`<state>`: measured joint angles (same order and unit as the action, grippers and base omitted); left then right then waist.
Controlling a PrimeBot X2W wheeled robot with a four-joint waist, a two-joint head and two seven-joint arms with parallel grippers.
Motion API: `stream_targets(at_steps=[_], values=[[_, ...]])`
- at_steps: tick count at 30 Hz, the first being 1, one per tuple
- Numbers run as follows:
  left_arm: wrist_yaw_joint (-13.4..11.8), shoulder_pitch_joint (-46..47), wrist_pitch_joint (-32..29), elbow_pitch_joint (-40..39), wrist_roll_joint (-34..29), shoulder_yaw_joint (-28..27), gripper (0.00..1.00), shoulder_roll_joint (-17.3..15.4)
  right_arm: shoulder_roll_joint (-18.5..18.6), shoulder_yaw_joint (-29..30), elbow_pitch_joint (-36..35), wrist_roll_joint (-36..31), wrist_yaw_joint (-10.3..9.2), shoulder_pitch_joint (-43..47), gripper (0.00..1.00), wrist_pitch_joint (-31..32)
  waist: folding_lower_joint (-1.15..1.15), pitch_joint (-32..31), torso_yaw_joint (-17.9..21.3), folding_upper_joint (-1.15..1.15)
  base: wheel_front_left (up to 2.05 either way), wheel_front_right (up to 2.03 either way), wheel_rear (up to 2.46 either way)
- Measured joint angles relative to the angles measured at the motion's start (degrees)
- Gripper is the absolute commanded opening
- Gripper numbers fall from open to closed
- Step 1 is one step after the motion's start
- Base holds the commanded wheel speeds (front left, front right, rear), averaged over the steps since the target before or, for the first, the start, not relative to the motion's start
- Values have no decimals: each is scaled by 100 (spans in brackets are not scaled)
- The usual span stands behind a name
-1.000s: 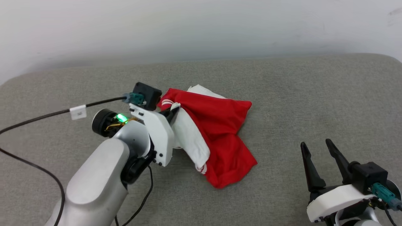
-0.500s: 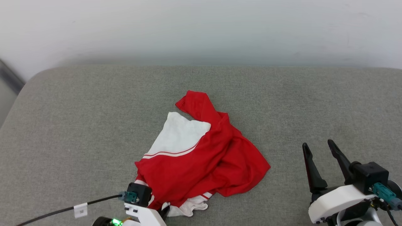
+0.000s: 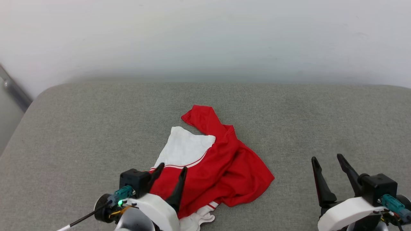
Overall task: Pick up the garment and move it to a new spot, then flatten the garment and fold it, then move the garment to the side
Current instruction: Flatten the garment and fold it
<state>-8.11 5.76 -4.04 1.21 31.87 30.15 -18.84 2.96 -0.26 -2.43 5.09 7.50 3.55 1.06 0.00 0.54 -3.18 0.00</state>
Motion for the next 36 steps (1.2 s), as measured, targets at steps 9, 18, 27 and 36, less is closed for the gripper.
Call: stream_targets(at_steps=[9,18,27,36], values=[[-399,201,1241,45,-377,-389,100,214,0,-32,-55,0,0,4,100,49,0,-81,43,0,0,0,0],[-441,185,1685,359,-366,-647,100,196,0,60,15,43,0,34,100,97,0,-72,21,0,0,0,0],[-348,333,1744,474,-435,-514,100,269,-2,649,434,344,0,-251,100,455,0,57,-326,0,0,0,0],[-194,717,1860,549,-575,-366,100,587,586,414,1089,1159,-1,-1486,100,2388,0,538,-939,0,0,0,0]])
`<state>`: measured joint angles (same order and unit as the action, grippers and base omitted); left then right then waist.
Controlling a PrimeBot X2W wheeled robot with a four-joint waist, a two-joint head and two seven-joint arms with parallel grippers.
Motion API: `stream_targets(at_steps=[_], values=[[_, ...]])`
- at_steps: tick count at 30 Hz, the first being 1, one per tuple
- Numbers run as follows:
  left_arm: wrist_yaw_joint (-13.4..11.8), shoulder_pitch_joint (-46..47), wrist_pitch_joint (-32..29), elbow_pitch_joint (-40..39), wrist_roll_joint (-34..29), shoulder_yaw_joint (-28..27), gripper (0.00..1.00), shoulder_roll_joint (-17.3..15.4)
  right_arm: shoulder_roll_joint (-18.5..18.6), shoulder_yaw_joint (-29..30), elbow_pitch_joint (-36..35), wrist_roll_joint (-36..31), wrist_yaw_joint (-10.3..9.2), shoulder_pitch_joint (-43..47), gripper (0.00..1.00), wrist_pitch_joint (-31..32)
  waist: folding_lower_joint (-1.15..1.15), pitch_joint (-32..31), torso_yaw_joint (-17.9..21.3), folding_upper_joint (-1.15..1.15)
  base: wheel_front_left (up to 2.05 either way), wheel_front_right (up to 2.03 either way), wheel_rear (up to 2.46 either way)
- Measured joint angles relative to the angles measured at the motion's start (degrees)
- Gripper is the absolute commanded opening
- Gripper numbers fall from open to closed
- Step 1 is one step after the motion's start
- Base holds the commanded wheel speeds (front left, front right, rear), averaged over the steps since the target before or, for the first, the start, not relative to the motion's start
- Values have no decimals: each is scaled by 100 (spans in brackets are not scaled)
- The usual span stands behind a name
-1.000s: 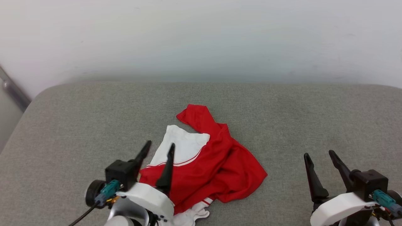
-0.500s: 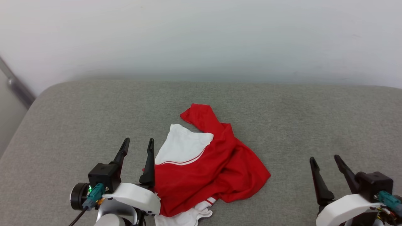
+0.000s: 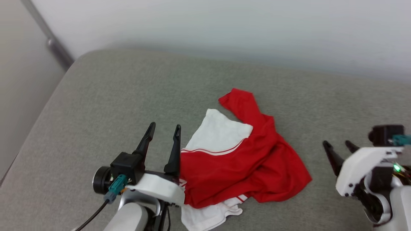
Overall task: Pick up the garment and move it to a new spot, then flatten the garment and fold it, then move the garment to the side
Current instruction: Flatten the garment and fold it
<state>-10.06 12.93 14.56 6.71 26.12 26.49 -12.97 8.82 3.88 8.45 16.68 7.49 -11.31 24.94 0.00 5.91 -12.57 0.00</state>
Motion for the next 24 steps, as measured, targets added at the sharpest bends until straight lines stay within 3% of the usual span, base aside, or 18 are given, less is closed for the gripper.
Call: stream_targets(at_steps=[8,17,18,20,24], values=[[171,296,35,109,-130,-2,100,307,425,-905,354,610,1,-728,100,1862,0,523,-477,0,0,0,0],[353,377,51,222,-326,-86,100,565,600,-1105,847,709,3,-1026,100,2541,0,862,-770,0,0,0,0],[377,377,51,236,-331,-92,100,587,610,-1122,878,732,3,-1053,85,2571,0,866,-782,0,0,0,0],[400,375,51,255,-374,-123,100,617,612,-1132,918,813,1,-1065,0,2572,0,855,-774,0,0,0,0],[450,374,51,319,-427,-189,100,627,636,-1234,929,946,1,-1070,0,2548,0,829,-710,0,0,0,0]])
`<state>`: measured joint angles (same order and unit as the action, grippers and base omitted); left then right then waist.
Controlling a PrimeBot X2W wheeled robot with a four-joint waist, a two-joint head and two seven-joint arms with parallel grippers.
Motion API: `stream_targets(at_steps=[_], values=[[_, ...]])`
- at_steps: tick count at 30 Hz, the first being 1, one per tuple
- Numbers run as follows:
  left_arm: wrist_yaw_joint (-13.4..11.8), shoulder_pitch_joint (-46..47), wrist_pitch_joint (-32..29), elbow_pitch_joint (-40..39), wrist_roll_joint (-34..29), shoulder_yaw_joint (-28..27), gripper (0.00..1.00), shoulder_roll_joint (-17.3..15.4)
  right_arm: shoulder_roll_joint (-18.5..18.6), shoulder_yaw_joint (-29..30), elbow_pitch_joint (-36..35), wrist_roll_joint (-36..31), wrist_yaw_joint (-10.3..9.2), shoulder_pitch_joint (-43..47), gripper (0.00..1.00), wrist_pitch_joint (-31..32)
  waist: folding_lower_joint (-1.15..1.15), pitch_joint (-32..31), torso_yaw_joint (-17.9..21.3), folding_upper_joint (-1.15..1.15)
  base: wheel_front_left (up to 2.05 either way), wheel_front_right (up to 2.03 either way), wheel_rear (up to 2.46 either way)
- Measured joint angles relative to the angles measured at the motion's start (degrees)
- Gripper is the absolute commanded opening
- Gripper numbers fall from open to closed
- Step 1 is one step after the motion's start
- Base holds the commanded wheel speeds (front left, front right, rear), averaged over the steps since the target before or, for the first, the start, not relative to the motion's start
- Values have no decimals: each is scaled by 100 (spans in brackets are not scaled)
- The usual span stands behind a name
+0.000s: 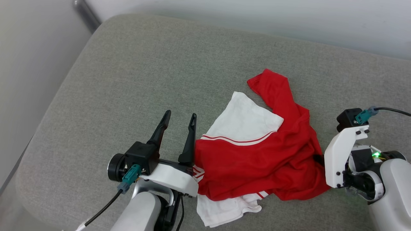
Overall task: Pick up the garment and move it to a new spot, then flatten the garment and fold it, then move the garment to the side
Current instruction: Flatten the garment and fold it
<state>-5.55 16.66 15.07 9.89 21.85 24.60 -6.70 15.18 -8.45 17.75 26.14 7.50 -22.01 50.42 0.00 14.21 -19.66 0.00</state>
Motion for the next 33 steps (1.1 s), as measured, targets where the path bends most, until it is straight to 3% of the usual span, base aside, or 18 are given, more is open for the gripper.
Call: stream_targets(at_steps=[8,12,16,22,23,24,25,26,27,33], values=[[44,-133,0,104,-62,-149,100,-54,250,47,-610,8,0,-29,0,-567,0,-207,309,0,0,0,0],[27,-270,0,141,-68,-227,100,-160,280,394,-1091,-2,1,198,0,-751,0,-370,583,0,0,0,0],[-11,-457,-1,156,-43,-278,100,-233,212,929,-1607,-167,0,1004,0,-760,0,-576,911,0,0,0,0],[-101,-733,-109,111,8,-327,100,-399,-352,1653,-2217,-455,0,2544,0,-599,0,-894,1445,0,0,0,0],[-153,-886,-194,40,46,-343,100,-477,-909,1849,-2341,-502,0,3483,0,-521,0,-1098,1738,0,0,0,0],[-157,-914,-225,19,51,-344,100,-500,-1009,1872,-2334,-501,0,3665,1,-544,0,-1142,1795,0,0,0,0],[-165,-935,-233,3,52,-348,100,-512,-1074,1891,-2316,-488,0,3800,37,-606,0,-1183,1843,0,0,0,0],[-177,-949,-241,-10,59,-352,100,-520,-1115,1885,-2288,-454,0,3896,90,-675,0,-1223,1886,0,0,0,0],[-187,-963,-260,-31,67,-357,100,-527,-1145,1861,-2261,-424,0,3953,100,-816,0,-1255,1924,0,0,0,0],[-242,-1070,-334,-105,112,-370,100,-573,-1206,1895,-2230,-458,0,3867,100,-2216,0,-1374,2023,0,0,0,0]])
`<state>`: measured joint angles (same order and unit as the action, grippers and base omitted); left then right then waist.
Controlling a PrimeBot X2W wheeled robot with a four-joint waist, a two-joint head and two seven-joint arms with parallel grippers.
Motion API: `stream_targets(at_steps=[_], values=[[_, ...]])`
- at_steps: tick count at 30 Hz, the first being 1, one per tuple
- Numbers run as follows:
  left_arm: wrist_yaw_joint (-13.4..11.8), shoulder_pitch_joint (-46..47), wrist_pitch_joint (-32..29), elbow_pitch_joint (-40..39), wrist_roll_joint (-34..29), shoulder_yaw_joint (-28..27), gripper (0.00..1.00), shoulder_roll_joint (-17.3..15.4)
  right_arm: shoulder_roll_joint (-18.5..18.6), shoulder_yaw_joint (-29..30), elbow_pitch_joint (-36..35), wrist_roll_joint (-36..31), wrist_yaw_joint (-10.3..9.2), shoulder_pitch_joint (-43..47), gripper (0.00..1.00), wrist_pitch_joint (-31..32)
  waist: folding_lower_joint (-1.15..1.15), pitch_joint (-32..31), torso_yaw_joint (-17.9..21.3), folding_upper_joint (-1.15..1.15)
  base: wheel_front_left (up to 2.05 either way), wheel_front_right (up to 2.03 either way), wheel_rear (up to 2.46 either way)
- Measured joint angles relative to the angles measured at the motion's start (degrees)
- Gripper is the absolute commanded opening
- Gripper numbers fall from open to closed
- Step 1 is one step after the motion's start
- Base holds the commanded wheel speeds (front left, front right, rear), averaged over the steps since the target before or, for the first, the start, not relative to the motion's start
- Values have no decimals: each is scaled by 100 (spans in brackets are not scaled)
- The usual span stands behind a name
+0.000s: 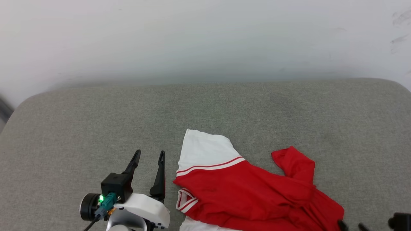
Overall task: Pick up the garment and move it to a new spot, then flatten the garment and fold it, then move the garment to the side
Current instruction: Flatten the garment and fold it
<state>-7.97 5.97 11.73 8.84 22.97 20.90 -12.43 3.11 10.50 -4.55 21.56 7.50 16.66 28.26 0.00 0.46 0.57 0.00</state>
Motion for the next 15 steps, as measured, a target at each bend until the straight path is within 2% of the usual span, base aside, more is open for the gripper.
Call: stream_targets(at_steps=[4,7,12,15], values=[[-33,-13,-35,-64,41,2,100,1,-9,144,43,-64,0,-372,100,-683,0,21,-17,0,0,0,0],[-62,1,-47,-131,38,19,100,10,64,64,147,-74,-1,-726,100,-780,0,102,-57,0,0,0,0],[-53,205,-40,-198,25,82,100,59,563,-416,401,164,-1,-1601,100,-158,0,337,-167,0,0,0,0],[-25,367,1,-179,-24,127,100,112,876,-845,609,344,-1,-2142,100,571,0,503,-291,0,0,0,0]])
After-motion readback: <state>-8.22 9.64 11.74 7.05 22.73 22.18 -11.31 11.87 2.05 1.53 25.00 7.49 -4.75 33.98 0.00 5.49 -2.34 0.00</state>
